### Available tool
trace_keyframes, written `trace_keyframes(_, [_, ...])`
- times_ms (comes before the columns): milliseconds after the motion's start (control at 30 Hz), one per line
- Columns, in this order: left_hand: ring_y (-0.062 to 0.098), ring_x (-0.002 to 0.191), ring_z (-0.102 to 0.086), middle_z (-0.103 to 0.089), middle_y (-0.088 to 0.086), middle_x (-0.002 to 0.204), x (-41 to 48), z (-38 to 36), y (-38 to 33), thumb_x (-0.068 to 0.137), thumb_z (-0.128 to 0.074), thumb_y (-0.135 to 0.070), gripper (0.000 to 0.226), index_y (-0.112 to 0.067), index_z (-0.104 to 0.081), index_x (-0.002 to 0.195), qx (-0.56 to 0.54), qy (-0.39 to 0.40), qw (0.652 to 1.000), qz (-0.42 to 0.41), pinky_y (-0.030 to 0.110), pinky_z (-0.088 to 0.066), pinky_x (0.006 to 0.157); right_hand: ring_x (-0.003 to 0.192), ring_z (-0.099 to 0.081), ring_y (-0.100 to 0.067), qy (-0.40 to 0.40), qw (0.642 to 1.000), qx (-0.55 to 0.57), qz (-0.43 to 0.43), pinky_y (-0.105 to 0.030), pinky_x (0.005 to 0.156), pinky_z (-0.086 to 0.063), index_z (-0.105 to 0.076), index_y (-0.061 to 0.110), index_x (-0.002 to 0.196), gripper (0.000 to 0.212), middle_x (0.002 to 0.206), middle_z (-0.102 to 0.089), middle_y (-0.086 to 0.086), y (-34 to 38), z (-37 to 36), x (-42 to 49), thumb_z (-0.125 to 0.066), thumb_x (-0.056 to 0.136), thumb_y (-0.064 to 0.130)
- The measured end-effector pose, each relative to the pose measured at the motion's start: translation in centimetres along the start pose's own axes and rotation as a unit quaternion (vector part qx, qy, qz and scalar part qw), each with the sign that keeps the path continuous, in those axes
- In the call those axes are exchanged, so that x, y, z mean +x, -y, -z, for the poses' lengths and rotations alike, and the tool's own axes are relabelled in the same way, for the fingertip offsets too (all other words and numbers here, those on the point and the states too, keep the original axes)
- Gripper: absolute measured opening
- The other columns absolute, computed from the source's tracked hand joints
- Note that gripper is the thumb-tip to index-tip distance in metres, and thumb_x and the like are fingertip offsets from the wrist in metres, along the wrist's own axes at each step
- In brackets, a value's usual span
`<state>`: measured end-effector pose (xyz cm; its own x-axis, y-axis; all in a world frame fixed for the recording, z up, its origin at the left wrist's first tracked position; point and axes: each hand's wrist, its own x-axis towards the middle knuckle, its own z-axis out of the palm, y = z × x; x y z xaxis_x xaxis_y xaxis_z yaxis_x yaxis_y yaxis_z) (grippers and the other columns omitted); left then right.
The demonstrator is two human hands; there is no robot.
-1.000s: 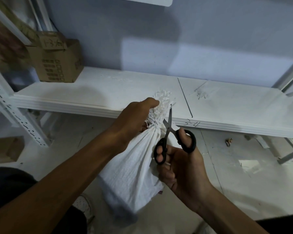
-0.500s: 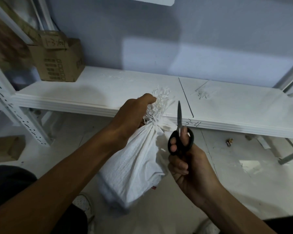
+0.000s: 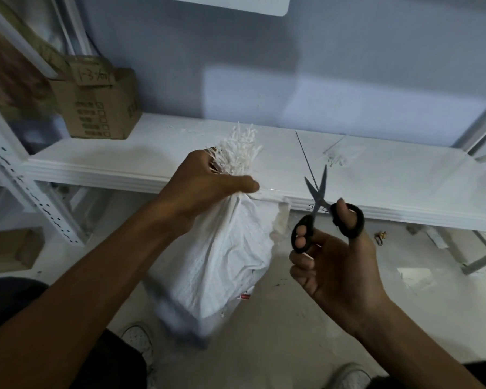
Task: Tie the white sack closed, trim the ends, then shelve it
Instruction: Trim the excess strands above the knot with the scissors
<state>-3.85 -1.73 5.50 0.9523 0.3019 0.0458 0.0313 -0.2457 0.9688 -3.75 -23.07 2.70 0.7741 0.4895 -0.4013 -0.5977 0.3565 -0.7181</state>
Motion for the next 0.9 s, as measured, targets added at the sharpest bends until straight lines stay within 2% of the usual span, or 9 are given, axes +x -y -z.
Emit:
trace_keyframes(133, [0.017,0.091,-0.072,-0.077,-0.001,0.097,-0.1,0.4,0.3,0.052,-0.092,-0.024,0.051,-0.015,-0.071,0.097,0.098,-0.029,0.994,-0.031,0.042,-0.057,0.09,0.048,-0.037,-0.012,-0.031,0.997,-0.073,-0.009,-0.024,0.053,-0.03,-0.061,0.012,0.071,0.05,0.063,-0.053,0.0,-0.1,-0.5,0.2,-0.055,0.077,0.062])
trace_keyframes(300, [0.018,0.089,-0.075,-0.079,0.003,0.092,0.1,0.1,0.5,0.073,-0.083,-0.033,0.027,-0.012,-0.076,0.089,0.032,-0.033,0.999,-0.025,0.043,-0.058,0.09,0.047,-0.041,-0.013,-0.04,0.993,-0.111,-0.005,-0.023,0.049,-0.035,-0.064,0.013,0.065,0.048,0.062,-0.056,-0.002,-0.4,-0.7,0.2,-0.056,0.074,0.06])
trace_keyframes(433, [0.019,0.071,-0.058,-0.061,0.009,0.075,0.6,0.0,0.6,0.067,-0.075,-0.06,0.076,0.012,-0.057,0.082,-0.016,-0.029,0.999,-0.006,0.036,-0.047,0.072,0.049,-0.044,-0.015,-0.033,0.983,-0.177,0.032,-0.026,0.051,-0.035,-0.065,0.013,0.066,0.045,0.062,-0.058,-0.004,-0.6,-0.9,0.2,-0.059,0.072,0.057])
trace_keyframes(500, [0.02,0.073,-0.055,-0.058,0.007,0.079,0.6,0.0,0.4,0.063,-0.071,-0.069,0.083,0.011,-0.056,0.08,-0.028,-0.017,0.999,0.013,0.037,-0.044,0.074,0.048,-0.047,-0.016,-0.018,0.967,-0.245,0.067,-0.028,0.052,-0.037,-0.067,0.018,0.061,0.04,0.065,-0.06,-0.005,-0.8,-0.9,0.4,-0.063,0.076,0.055])
trace_keyframes(567, [0.025,0.075,-0.061,-0.064,0.012,0.082,0.5,-0.1,0.1,0.063,-0.069,-0.073,0.08,0.005,-0.061,0.078,-0.046,-0.014,0.998,0.036,0.038,-0.048,0.079,0.046,-0.048,-0.016,-0.001,0.95,-0.298,0.092,-0.027,0.051,-0.038,-0.066,0.02,0.06,0.043,0.065,-0.061,-0.004,-1.1,-0.7,0.4,-0.056,0.077,0.058])
trace_keyframes(633, [0.039,0.094,-0.07,-0.073,0.024,0.101,0.4,-0.3,-0.4,0.062,-0.068,-0.076,0.085,0.005,-0.067,0.091,-0.061,-0.007,0.997,0.05,0.048,-0.051,0.095,0.045,-0.048,-0.015,0.008,0.934,-0.335,0.123,-0.026,0.051,-0.039,-0.065,0.021,0.06,0.042,0.062,-0.061,-0.001,-1.4,-0.5,0.4,-0.055,0.078,0.058])
trace_keyframes(700, [0.036,0.109,-0.067,-0.073,0.019,0.111,0.0,-0.4,-0.9,0.064,-0.069,-0.072,0.086,0.002,-0.068,0.107,-0.076,0.013,0.996,0.044,0.053,-0.048,0.104,0.048,-0.048,-0.015,0.016,0.911,-0.377,0.166,-0.028,0.053,-0.039,-0.063,0.018,0.064,0.042,0.061,-0.06,0.001,-1.7,-0.4,0.3,-0.051,0.084,0.053])
trace_keyframes(767, [0.023,0.107,-0.071,-0.077,0.006,0.109,-0.4,-0.4,-1.1,0.065,-0.078,-0.059,0.064,-0.011,-0.073,0.106,-0.058,0.033,0.998,0.01,0.047,-0.051,0.101,0.05,-0.047,-0.017,0.015,0.898,-0.393,0.195,-0.03,0.054,-0.038,-0.06,0.01,0.069,0.045,0.06,-0.057,0.002,-1.8,-0.2,0.2,-0.047,0.088,0.049])
trace_keyframes(900, [0.017,0.081,-0.071,-0.075,-0.004,0.089,-0.7,-0.3,-0.3,0.054,-0.094,-0.03,0.058,-0.013,-0.064,0.101,0.025,0.026,0.998,-0.051,0.048,-0.056,0.086,0.049,-0.043,-0.018,0.002,0.884,-0.402,0.24,-0.029,0.05,-0.036,-0.054,0.003,0.074,0.049,0.062,-0.05,-0.003,-1.6,-0.2,0.2,-0.048,0.09,0.048])
